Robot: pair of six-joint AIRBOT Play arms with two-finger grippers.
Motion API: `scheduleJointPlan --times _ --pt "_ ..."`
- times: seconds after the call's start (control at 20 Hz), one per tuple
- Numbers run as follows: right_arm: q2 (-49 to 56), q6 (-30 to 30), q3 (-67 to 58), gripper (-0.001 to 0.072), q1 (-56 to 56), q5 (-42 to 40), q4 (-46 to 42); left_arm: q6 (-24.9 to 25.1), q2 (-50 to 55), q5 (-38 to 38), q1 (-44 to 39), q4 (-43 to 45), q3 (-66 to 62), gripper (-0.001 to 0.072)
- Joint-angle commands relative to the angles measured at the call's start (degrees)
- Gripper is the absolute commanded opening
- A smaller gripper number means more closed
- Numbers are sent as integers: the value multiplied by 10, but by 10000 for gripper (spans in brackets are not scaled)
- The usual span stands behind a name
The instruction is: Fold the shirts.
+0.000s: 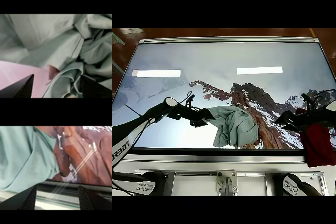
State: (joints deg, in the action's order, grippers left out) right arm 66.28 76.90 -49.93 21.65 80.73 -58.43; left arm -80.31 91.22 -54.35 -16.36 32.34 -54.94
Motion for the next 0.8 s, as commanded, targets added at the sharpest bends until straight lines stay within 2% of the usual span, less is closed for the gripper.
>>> scheduleJointPlan --times 0.0,0.1,0.2,0.25,0.3,0.4,0.45,0.5,0.6,0.75 --pt "6 0 0 636 0 5 9 16 31 32 -20 -35 -4 709" --pt "6 3 0 636 0 9 10 16 31 63 -19 -37 -5 683" --pt "6 4 2 636 -2 18 10 15 31 96 -19 -39 -5 509" --pt "6 4 8 636 -9 19 4 15 32 106 -19 -39 -5 483" --pt "7 3 20 637 -24 15 -8 15 33 113 -19 -39 -5 402" --pt "20 -6 51 639 -65 -3 -8 15 35 115 -19 -39 -5 156" --pt "31 -12 66 677 -85 -22 5 20 35 115 -19 -38 -5 84" --pt "41 -14 76 677 -103 -46 19 36 34 114 -19 -39 -5 39" --pt "71 -14 80 677 -128 -92 50 65 31 103 -18 -38 -8 39" --pt "129 -14 80 676 -132 -134 108 69 19 94 -18 -38 -10 39"
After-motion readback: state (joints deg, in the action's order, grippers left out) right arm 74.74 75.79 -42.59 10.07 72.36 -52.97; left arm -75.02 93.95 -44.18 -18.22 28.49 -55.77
